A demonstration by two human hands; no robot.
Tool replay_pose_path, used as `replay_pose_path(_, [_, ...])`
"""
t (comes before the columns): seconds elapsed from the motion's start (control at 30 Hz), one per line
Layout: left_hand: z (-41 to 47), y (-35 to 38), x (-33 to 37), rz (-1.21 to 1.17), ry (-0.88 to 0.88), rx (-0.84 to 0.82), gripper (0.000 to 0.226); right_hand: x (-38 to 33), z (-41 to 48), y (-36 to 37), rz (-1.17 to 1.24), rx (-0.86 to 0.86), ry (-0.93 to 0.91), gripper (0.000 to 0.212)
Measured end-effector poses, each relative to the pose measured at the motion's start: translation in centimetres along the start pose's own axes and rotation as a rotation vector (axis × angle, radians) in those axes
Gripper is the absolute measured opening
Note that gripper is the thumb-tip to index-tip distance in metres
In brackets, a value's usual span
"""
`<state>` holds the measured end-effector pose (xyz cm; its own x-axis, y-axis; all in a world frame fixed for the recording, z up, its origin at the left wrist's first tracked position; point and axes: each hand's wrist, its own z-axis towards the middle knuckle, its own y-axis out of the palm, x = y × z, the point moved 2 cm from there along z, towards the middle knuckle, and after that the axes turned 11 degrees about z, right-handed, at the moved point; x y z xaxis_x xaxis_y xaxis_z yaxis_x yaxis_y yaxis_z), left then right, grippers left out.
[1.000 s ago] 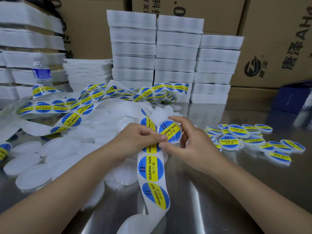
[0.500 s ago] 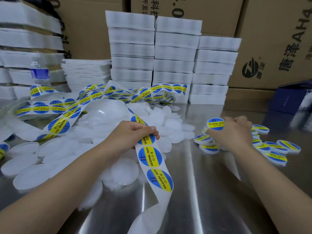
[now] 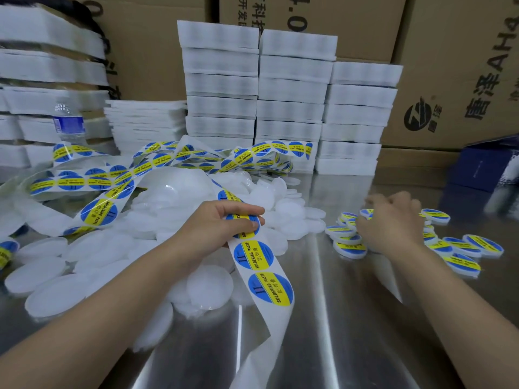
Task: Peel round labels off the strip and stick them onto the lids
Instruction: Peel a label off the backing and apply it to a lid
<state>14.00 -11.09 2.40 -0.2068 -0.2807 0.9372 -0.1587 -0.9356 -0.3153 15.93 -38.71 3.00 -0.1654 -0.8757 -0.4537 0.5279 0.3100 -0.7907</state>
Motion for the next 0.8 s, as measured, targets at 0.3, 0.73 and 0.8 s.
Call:
replay_pose_path(0.3, [0.4,-0.3,0.0,-0.103,-0.014,0.016,0.024,-7.3,-7.1,-2.3,0.808,-0.376,-0.691,0.038])
replay_pose_path(0.73, [0.4,0.4,0.2,-0.221,0.004,-0.049,0.042,-8.7,-10.2,-1.1,0.653,-0.417,-0.972,0.067])
replay_pose_path(0.8, [0.4,0.6,0.1,-0.213,0.007,-0.061,0.042,-8.8,-10.2,-1.2,0.672,-0.394,-0.959,0.059])
